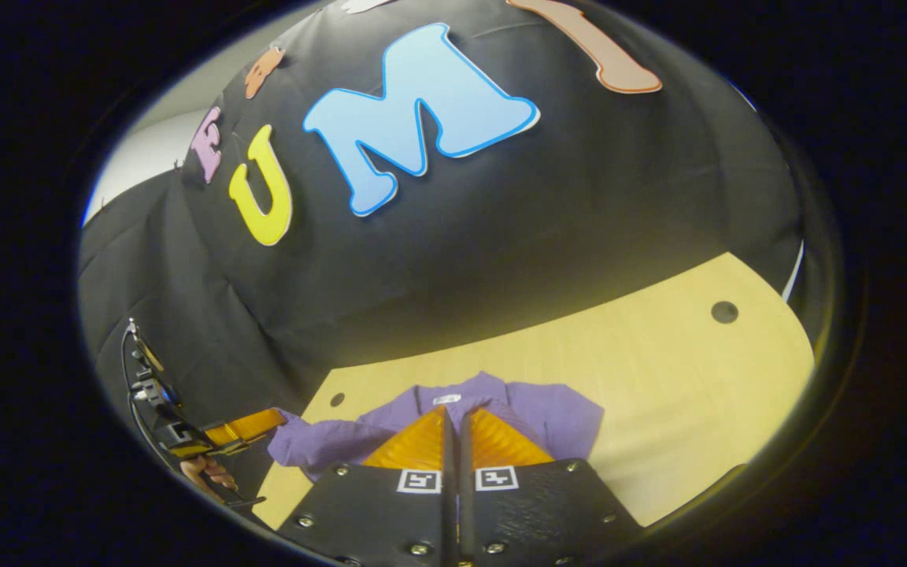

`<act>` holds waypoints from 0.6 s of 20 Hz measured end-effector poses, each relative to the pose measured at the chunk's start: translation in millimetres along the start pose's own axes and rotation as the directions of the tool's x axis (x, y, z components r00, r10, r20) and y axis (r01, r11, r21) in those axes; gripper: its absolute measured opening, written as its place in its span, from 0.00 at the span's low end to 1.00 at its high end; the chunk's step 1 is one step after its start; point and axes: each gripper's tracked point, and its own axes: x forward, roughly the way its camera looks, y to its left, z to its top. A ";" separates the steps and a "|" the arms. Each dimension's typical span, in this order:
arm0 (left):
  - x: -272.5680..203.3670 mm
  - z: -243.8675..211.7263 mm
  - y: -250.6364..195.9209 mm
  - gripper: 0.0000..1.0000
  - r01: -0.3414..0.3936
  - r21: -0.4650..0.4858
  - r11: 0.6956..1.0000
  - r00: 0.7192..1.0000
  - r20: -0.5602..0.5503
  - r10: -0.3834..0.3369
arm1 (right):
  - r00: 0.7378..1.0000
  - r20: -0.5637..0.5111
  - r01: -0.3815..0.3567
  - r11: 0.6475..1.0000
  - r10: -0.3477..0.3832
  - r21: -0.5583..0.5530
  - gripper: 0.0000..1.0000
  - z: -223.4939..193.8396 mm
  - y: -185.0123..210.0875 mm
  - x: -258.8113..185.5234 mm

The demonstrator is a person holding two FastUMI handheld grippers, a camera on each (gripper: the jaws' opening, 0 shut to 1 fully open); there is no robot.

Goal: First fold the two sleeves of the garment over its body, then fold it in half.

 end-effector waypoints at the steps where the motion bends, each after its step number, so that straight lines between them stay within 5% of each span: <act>1: 12.6 2.3 3.1 0.06 -0.011 0.013 1.000 1.000 0.001 0.011 | 1.000 0.002 0.006 1.000 -0.006 -0.004 0.01 4.9 -3.0 11.9; 12: 106.4 -12.8 26.5 0.06 -0.098 0.193 0.976 0.995 -0.013 0.102 | 0.990 -0.027 0.137 0.989 -0.139 -0.055 0.01 -1.0 -52.0 102.6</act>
